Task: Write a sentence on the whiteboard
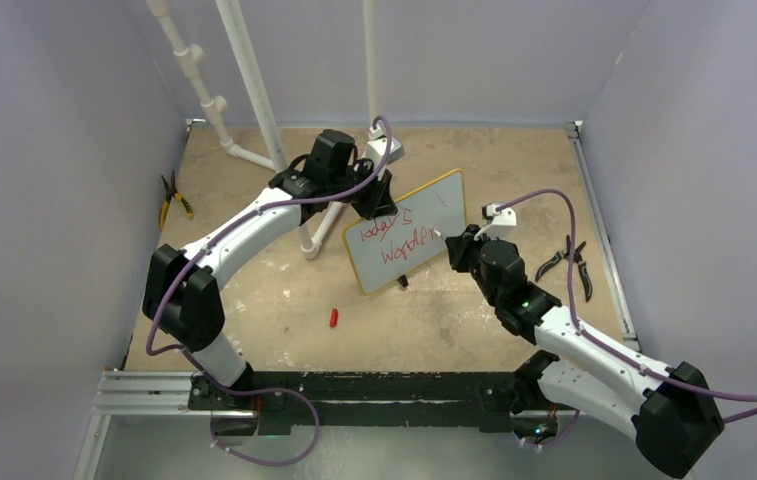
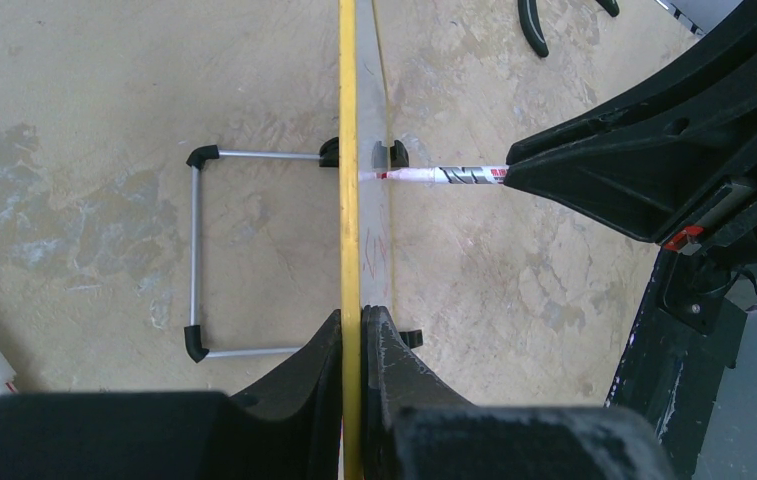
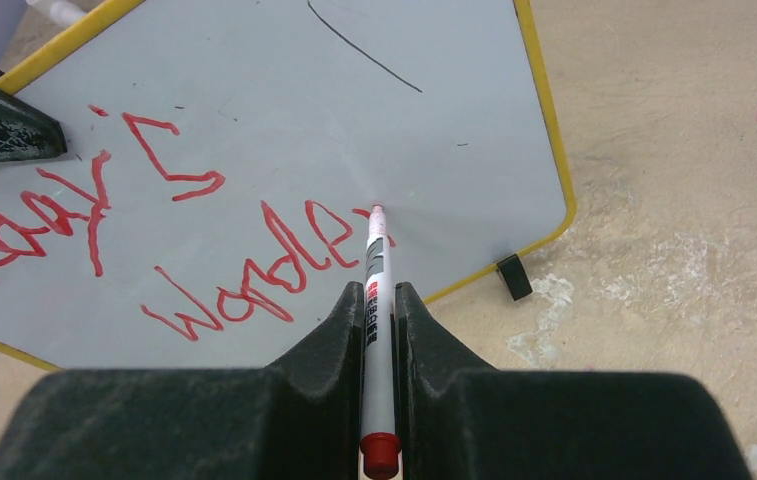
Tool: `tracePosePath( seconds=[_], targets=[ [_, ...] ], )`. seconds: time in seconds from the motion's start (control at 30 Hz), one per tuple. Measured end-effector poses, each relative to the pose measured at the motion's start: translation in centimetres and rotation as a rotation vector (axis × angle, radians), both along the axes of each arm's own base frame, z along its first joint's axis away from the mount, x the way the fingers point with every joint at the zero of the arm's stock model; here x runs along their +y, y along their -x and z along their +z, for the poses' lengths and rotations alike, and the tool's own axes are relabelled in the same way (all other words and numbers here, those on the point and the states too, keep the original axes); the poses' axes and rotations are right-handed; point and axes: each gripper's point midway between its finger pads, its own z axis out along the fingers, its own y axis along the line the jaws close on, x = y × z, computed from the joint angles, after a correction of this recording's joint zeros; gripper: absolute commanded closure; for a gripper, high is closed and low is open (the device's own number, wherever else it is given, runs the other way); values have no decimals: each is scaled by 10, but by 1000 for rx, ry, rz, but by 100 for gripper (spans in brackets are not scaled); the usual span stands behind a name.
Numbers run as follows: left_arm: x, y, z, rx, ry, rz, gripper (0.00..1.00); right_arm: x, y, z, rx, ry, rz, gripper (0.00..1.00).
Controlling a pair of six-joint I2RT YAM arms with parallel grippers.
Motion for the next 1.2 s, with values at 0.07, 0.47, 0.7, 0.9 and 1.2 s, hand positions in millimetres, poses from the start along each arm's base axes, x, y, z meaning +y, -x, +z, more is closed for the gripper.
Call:
tracePosePath(
  seconds=[0.07,0.47,0.7,0.9,1.2],
  targets=[
    [0,0,0,0,0,0,100,0,0,0,0,0,-1,100],
    [0,0,0,0,0,0,100,-4,-3,0,-5,-1,-31,100],
    [0,0,0,0,0,0,100,-5,-2,2,-6,-6,-34,100],
    [0,0,0,0,0,0,100,-13,-1,20,-54,-32,-67,100],
    [0,0,0,0,0,0,100,-16,-10,10,-31,9,-93,100]
  ],
)
